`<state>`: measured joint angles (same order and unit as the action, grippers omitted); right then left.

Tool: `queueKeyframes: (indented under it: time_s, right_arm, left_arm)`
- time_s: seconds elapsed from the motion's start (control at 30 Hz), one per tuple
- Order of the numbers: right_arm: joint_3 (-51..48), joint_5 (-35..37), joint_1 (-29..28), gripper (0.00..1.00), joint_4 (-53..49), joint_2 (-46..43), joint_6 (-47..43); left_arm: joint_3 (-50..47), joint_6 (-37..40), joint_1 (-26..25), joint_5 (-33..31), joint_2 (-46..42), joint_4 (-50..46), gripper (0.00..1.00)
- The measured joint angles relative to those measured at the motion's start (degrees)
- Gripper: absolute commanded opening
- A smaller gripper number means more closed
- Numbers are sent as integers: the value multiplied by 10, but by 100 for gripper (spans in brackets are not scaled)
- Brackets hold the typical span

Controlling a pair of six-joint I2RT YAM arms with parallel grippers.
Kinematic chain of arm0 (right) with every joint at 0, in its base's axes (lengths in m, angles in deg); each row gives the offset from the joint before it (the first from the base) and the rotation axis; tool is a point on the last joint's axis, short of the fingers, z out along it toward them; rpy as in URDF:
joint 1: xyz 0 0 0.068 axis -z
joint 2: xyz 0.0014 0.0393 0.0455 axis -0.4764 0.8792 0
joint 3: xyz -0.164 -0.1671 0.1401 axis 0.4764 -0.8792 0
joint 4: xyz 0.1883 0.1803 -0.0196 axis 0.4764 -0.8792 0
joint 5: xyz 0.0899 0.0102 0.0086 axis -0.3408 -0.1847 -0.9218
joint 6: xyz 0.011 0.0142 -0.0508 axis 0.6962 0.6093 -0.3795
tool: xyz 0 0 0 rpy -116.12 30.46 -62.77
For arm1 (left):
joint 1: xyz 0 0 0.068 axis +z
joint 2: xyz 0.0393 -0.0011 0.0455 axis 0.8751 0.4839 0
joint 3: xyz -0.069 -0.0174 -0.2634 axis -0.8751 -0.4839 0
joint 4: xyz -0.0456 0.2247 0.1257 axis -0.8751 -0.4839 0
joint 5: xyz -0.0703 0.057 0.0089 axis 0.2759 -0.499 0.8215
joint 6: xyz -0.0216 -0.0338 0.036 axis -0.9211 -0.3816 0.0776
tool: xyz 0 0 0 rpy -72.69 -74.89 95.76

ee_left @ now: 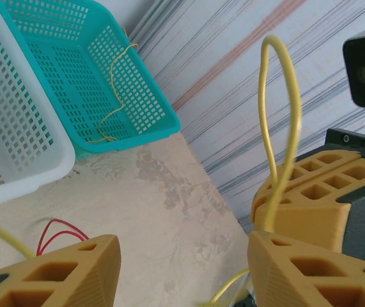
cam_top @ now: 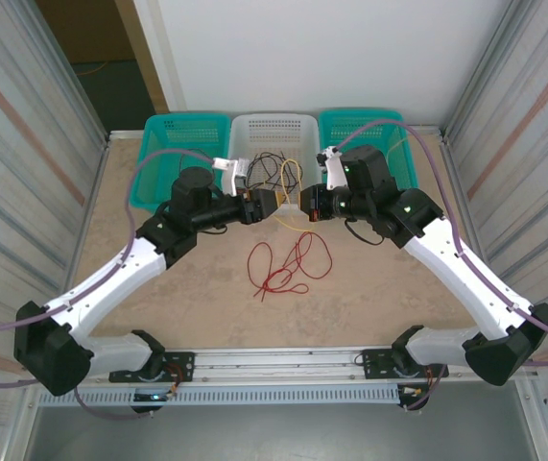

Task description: Untangle the cables

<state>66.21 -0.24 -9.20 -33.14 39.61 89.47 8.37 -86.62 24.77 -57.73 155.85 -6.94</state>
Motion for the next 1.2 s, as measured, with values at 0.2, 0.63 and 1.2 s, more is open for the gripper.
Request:
queueKeyframes:
  time_s: [0.2, 0.63, 1.2]
  right_arm:
    - [-1, 2, 0, 0, 0, 0, 0]
    - [-1, -1, -10, 0, 2, 12, 0]
    - [-1, 17, -5, 0, -31, 12, -29]
  left_arm:
    - [-27, -22, 0, 1, -21, 53, 57]
    - [-31, -61, 0, 48, 5, 121, 42]
    - [1, 6, 5, 26, 24, -17, 18]
